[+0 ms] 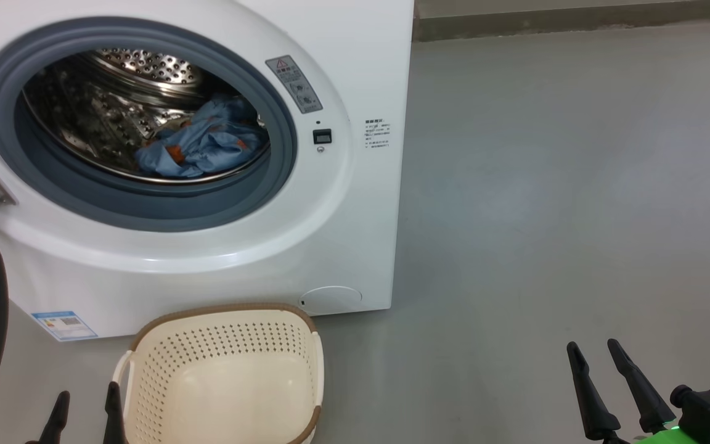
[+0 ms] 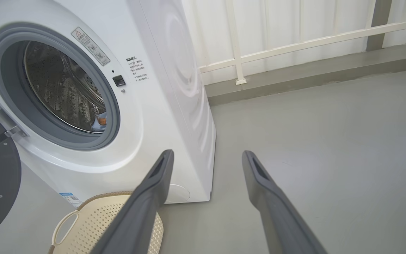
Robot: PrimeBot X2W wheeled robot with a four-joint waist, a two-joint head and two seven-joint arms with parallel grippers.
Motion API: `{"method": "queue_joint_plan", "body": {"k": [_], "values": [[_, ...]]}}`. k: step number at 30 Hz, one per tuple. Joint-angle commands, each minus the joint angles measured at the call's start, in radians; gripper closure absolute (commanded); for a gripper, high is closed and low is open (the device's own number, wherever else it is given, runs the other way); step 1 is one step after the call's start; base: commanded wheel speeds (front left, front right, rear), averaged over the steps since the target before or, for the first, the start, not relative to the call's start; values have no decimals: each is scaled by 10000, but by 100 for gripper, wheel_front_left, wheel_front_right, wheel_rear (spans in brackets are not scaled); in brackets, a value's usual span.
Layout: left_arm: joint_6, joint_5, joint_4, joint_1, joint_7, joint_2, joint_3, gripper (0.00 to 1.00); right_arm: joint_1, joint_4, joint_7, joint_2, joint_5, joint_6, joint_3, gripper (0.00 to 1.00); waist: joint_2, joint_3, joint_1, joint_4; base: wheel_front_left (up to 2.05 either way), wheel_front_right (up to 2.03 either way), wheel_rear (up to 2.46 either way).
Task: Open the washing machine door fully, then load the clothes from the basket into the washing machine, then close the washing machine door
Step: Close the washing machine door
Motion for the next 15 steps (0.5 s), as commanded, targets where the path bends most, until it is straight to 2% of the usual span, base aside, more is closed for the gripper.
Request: {"method": "queue_joint_plan", "body": {"k": [1,15], "values": [[-16,-107,-296,-220,-65,155,295,0,-31,-263,-49,-146,57,14,160,0,0,21,1,9,-54,54,0],[-16,-173,-415,-353,-65,206,190,0,-119,-271,-49,-149,45,14,88,0,0,175,1,152,-114,114,0]]}}
